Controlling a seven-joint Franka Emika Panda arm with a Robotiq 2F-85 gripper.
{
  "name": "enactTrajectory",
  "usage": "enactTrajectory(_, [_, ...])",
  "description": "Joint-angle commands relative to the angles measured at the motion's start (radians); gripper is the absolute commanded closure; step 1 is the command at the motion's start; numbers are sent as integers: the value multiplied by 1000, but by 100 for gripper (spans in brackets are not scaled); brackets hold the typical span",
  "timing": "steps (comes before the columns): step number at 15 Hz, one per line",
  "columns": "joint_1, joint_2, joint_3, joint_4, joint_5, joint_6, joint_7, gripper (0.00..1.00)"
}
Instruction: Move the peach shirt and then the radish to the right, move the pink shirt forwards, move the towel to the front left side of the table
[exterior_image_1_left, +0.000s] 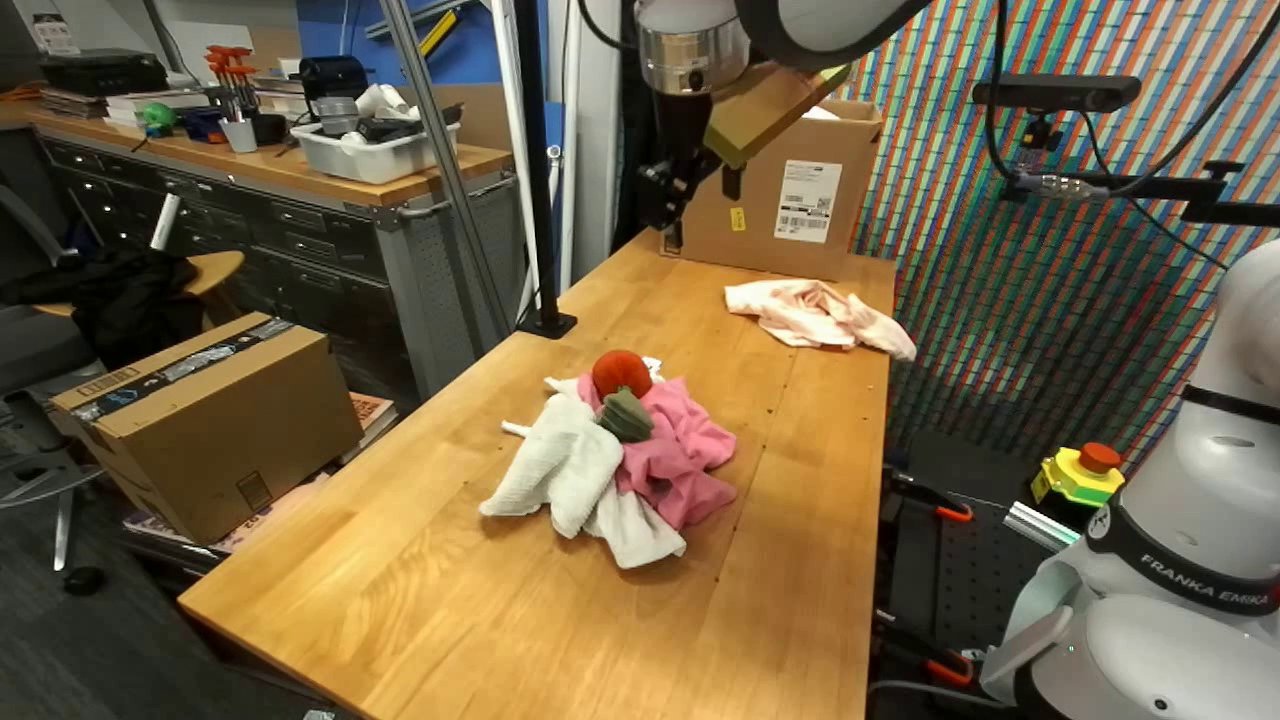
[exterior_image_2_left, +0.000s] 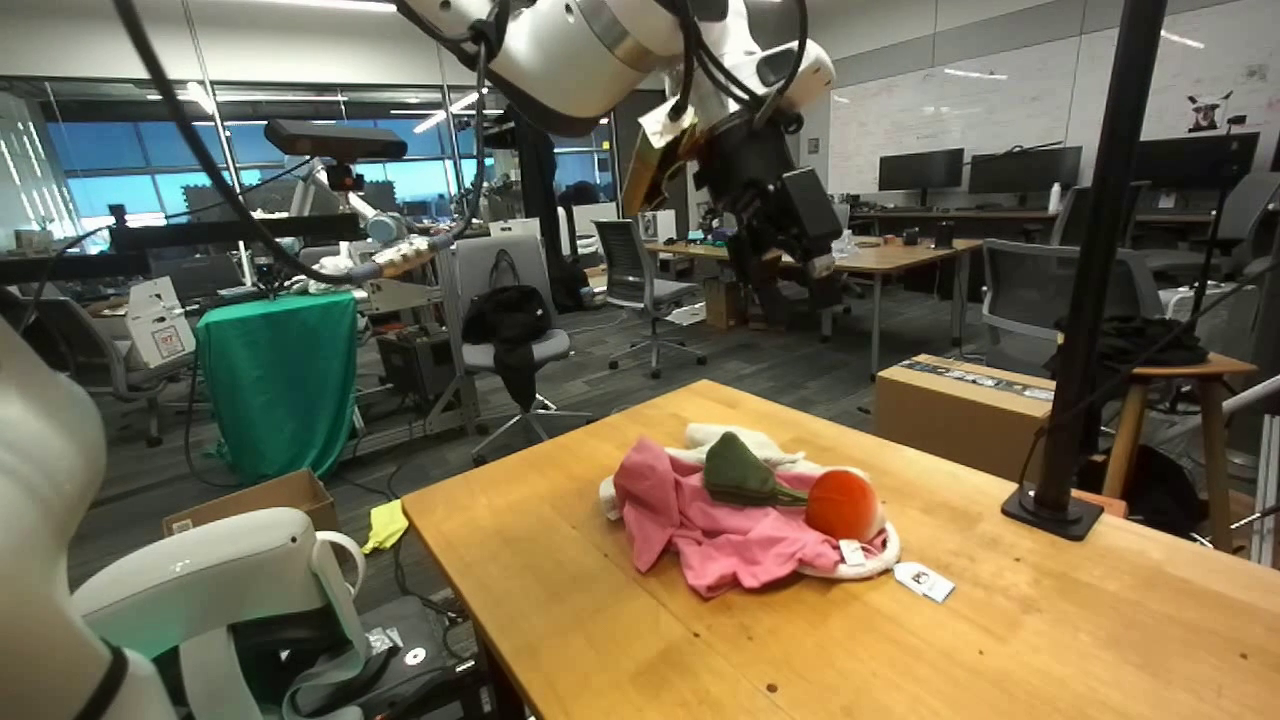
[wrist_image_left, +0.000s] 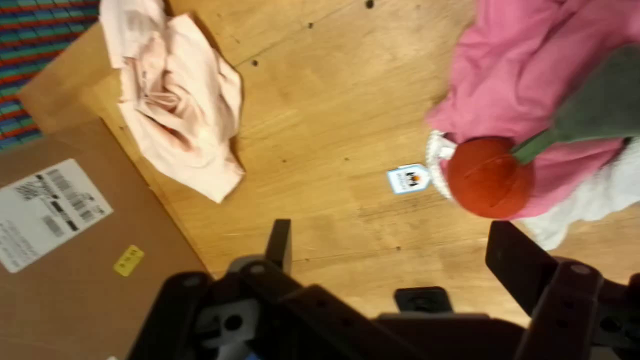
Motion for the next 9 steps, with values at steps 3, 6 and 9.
enactTrajectory(3, [42,143,10,27,135,223,-142,0])
enactTrajectory(6, [51,217,5,41,215,312,-174,0])
enactTrajectory(9, [51,271,-3,41,298,367,-201,0])
